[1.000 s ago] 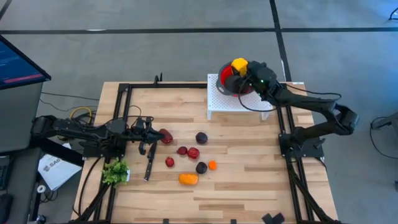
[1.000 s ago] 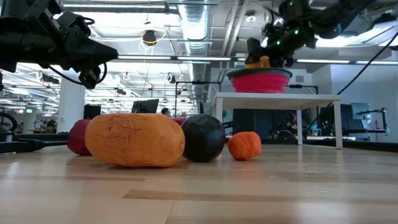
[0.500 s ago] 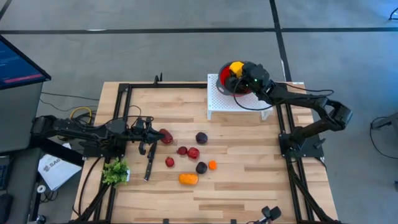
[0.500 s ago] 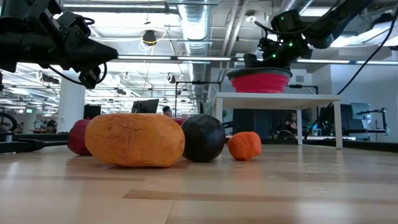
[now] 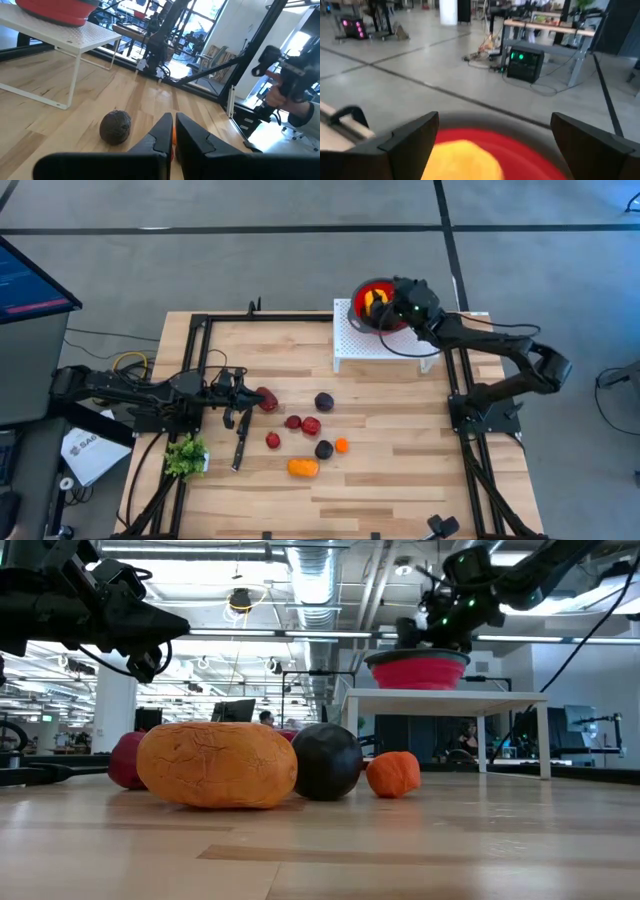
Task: Pick & Place Fruit
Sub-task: Put the top purple plum into the orange strainer bowl on the shelf
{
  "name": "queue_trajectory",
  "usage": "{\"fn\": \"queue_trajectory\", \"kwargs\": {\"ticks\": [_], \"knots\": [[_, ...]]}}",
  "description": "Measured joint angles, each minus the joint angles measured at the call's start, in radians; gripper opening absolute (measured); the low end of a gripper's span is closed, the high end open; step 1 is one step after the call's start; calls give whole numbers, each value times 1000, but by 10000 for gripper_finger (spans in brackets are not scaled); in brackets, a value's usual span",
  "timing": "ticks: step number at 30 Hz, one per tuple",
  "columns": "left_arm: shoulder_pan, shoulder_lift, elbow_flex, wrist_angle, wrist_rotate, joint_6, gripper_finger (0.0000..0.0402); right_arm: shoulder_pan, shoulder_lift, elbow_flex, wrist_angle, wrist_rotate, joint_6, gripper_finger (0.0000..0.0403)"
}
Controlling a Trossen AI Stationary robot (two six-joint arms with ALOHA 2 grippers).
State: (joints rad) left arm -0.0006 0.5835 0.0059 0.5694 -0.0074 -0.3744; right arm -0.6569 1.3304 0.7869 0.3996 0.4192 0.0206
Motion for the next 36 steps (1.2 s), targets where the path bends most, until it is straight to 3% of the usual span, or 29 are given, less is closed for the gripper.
{"fn": "queue_trajectory", "kwargs": {"ticks": [4,7,11,14,19,24,30,36], "knots": [[0,0,0,0,0,0,17,68,-96,1,-10,2,-3,367],[0,0,0,0,0,0,17,181,-163,1,-53,3,-44,353],[0,0,0,0,0,0,17,413,-206,0,-132,37,-83,325],[0,0,0,0,0,0,17,608,-187,-18,-158,130,-83,305],[0,0,0,0,0,-1,17,887,-43,-27,-176,308,-34,285],[0,0,0,0,38,0,17,1044,164,-27,-132,366,100,282],[0,0,0,11,14,-27,17,1100,404,-27,32,391,188,282],[0,2,0,15,13,-51,17,1066,551,47,93,391,73,281]]}}
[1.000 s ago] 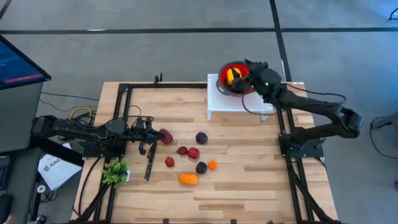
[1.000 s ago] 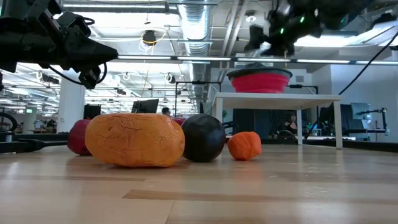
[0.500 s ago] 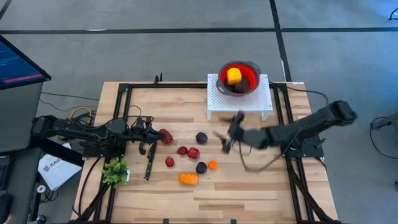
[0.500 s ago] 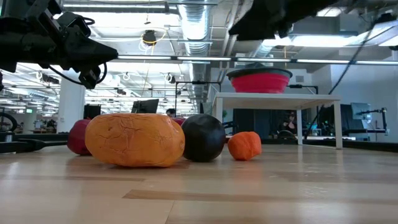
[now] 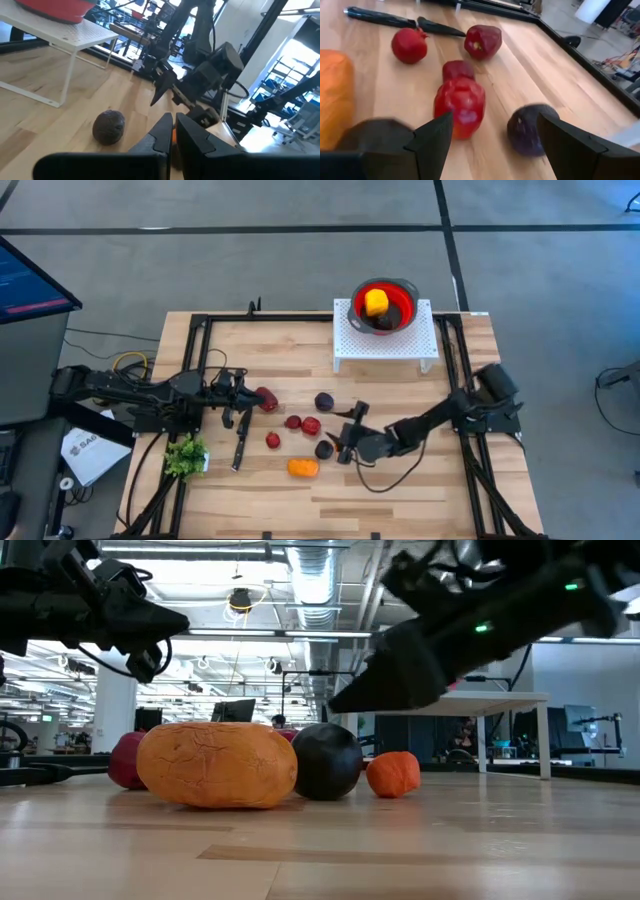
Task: Pick & Place Fruit
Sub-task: Put the top purple plum into the orange strainer bowl on the shelf
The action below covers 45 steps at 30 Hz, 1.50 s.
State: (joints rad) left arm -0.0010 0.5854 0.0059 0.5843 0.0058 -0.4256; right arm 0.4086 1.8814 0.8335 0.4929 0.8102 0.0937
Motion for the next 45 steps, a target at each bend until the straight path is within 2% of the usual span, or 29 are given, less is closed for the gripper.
{"fn": "queue_trajectory", "kwargs": {"ticks": [4,6,14,18,22,26,31,36,45], "knots": [[0,7,0,-1,-2,-24,17,-37,23,71,-68,-39,-126,281],[0,13,0,4,-6,-27,17,-59,14,113,-139,-97,-174,281],[0,41,0,2,-18,-36,17,-163,-53,307,-639,-369,-308,284],[0,57,0,9,-36,-36,17,-220,-44,423,-886,-496,-387,305],[0,67,0,13,-44,-36,17,-266,-14,488,-989,-526,-501,342],[0,84,0,29,-44,-36,17,-299,19,506,-980,-525,-648,370],[0,112,0,39,-44,-36,17,-328,79,504,-961,-524,-705,373],[0,135,0,48,-49,-36,17,-352,124,504,-949,-518,-707,351],[0,152,0,69,-53,-36,17,-385,125,504,-941,-530,-705,296]]}}
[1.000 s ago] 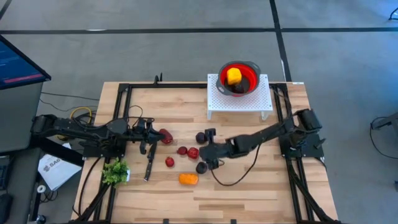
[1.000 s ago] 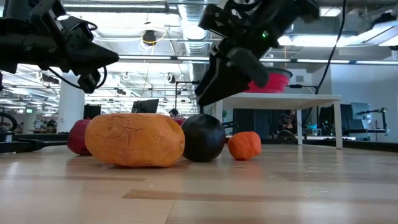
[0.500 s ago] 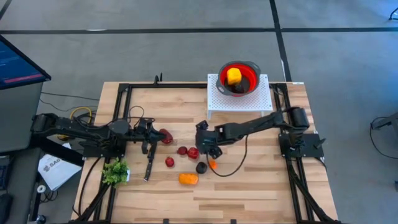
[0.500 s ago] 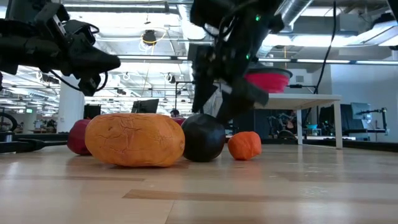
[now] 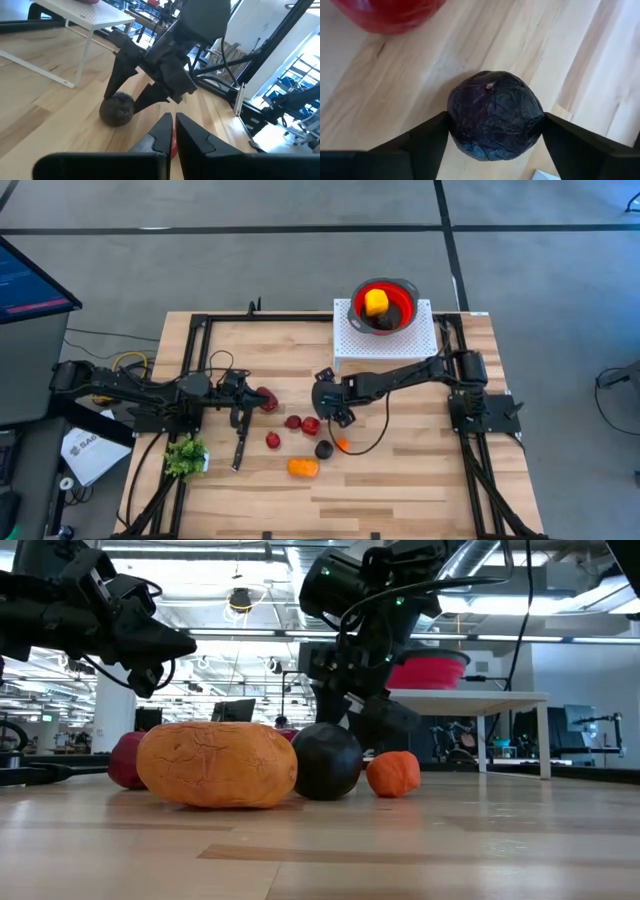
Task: Pick & Place Fruit
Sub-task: Put the top purple plum into the orange strainer bowl on the shelf
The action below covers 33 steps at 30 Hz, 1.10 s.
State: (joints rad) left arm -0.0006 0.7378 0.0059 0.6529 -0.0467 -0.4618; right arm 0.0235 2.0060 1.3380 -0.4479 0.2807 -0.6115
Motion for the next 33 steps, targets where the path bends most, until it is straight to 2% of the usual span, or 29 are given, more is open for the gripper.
{"fn": "queue_trajectory", "kwargs": {"ticks": [3,13,17,23,28,33], "knots": [[0,0,0,2,-1,0,17,-1,5,1,15,-43,24,286],[0,0,0,8,-2,0,17,41,1,0,32,-63,275,276],[0,0,0,8,-2,-19,17,64,-39,-31,30,-65,350,276],[0,7,0,12,-2,-19,17,95,-167,-189,83,-13,511,276],[0,20,0,10,-6,-19,17,154,-311,-354,224,-10,654,276],[0,24,0,23,-15,-19,17,242,-451,-495,446,-10,733,276]]}}
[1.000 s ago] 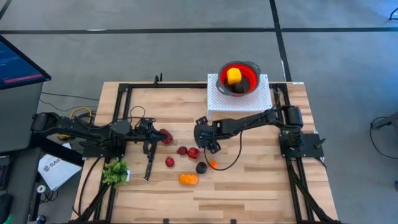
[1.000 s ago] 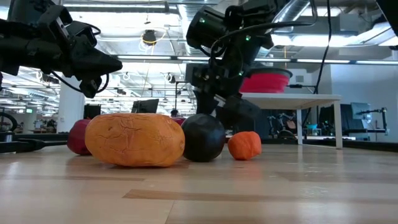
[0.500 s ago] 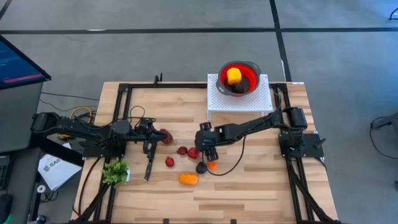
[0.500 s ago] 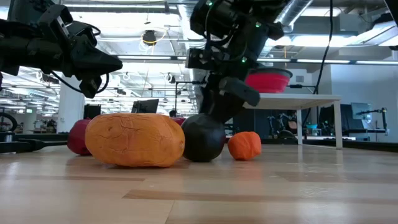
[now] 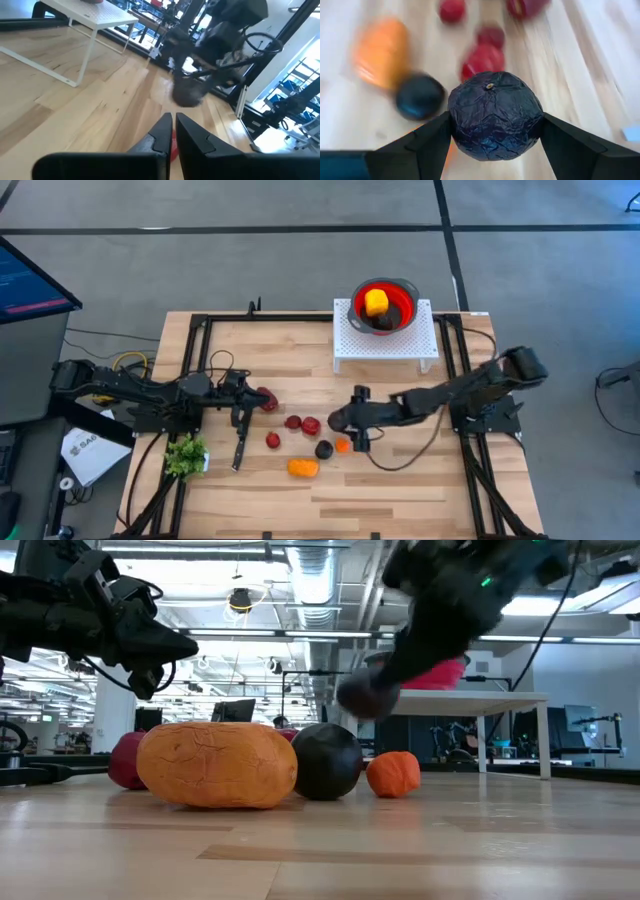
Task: Pick & Place Fruit
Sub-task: Put the top purple plum into the orange strainer bowl on the shelf
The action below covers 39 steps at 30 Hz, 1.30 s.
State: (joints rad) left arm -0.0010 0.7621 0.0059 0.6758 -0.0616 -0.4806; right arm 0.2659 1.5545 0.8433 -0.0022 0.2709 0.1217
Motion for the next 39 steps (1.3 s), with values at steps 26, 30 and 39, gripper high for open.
{"fn": "queue_trajectory", "kwargs": {"ticks": [26,30,39], "knots": [[0,0,0,15,1,5,17,-579,-575,-320,484,560,39,276],[0,0,0,15,-16,5,17,-696,-561,-242,255,424,129,276],[0,0,0,16,-19,5,17,-820,-461,-145,86,356,142,276]]}}
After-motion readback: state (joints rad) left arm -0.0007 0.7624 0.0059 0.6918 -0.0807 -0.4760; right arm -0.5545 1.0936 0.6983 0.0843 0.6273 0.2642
